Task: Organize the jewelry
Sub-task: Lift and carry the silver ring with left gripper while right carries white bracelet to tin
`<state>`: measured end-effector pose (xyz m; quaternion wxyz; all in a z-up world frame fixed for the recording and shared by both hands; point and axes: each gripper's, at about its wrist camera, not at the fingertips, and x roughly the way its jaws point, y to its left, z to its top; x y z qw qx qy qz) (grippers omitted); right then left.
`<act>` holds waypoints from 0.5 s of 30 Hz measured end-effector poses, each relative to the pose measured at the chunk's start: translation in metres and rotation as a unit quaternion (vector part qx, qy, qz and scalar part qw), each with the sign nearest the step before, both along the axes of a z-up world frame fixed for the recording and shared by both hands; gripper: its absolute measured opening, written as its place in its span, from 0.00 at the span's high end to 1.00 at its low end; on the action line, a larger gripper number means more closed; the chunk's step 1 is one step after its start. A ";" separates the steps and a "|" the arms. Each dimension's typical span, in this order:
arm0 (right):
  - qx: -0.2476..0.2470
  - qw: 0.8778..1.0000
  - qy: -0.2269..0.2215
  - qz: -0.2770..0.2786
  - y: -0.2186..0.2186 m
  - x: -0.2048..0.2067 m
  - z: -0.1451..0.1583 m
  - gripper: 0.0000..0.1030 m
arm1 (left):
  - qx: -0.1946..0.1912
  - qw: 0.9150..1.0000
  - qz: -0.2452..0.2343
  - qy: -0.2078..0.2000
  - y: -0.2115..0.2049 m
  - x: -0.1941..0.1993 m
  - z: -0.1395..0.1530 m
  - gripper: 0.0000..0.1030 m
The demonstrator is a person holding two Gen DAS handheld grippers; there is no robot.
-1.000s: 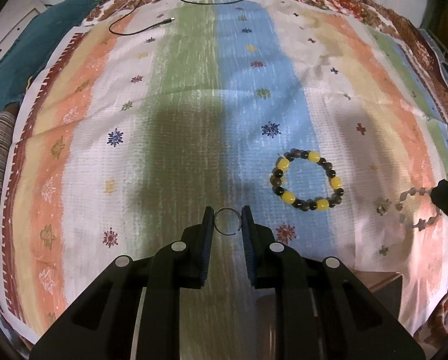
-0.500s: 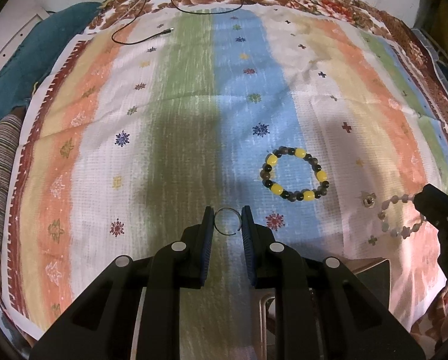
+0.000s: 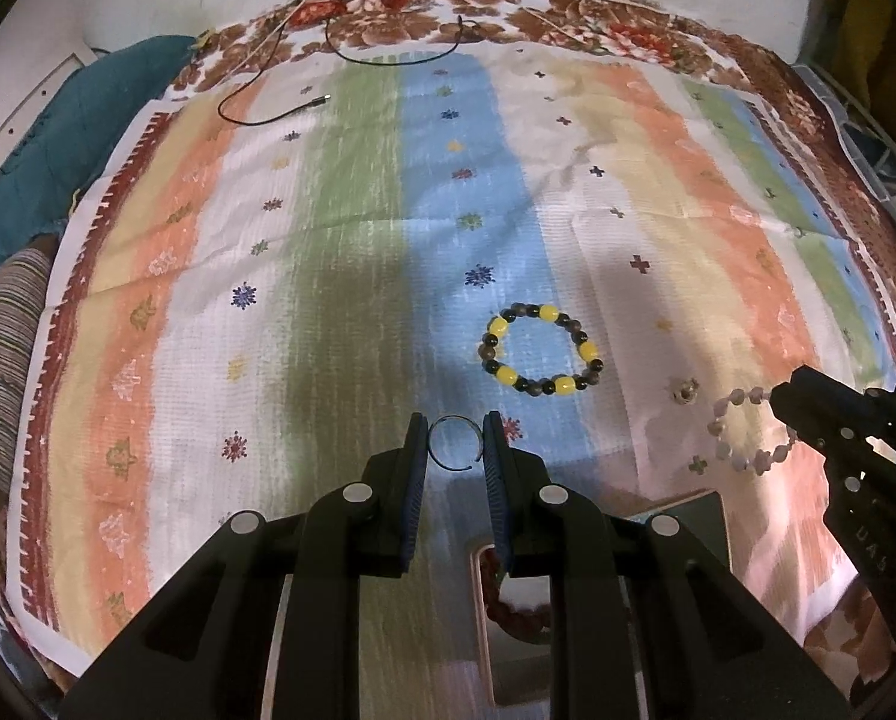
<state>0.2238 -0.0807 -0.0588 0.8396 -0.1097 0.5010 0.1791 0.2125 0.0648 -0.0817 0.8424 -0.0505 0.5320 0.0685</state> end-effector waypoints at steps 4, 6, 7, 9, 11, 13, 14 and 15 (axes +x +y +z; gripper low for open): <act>0.014 1.000 -0.007 0.002 -0.001 -0.007 0.009 0.84 | 0.001 1.000 0.000 -0.016 -0.002 -0.009 0.011 0.82; 0.021 1.000 -0.011 0.005 -0.001 -0.012 0.015 0.84 | -0.003 1.000 -0.001 -0.022 -0.004 -0.014 0.016 0.82; 0.024 1.000 -0.015 0.005 -0.002 -0.014 0.018 0.84 | -0.005 1.000 -0.003 -0.026 -0.005 -0.016 0.019 0.82; 0.029 0.999 -0.020 0.006 -0.003 -0.017 0.022 0.84 | -0.009 0.999 -0.003 -0.032 -0.007 -0.020 0.023 0.82; 0.037 0.999 -0.023 0.005 -0.006 -0.021 0.026 0.84 | -0.011 0.999 -0.003 -0.038 -0.009 -0.025 0.028 0.82; 0.046 0.999 -0.023 0.007 -0.008 -0.027 0.028 0.84 | -0.008 0.999 -0.001 -0.045 -0.011 -0.031 0.031 0.82; 0.048 0.999 -0.023 0.010 -0.008 -0.029 0.029 0.84 | -0.006 0.999 -0.002 -0.048 -0.013 -0.033 0.032 0.82; 0.050 0.998 -0.024 0.014 -0.008 -0.032 0.030 0.84 | -0.005 0.999 -0.005 -0.052 -0.016 -0.036 0.034 0.82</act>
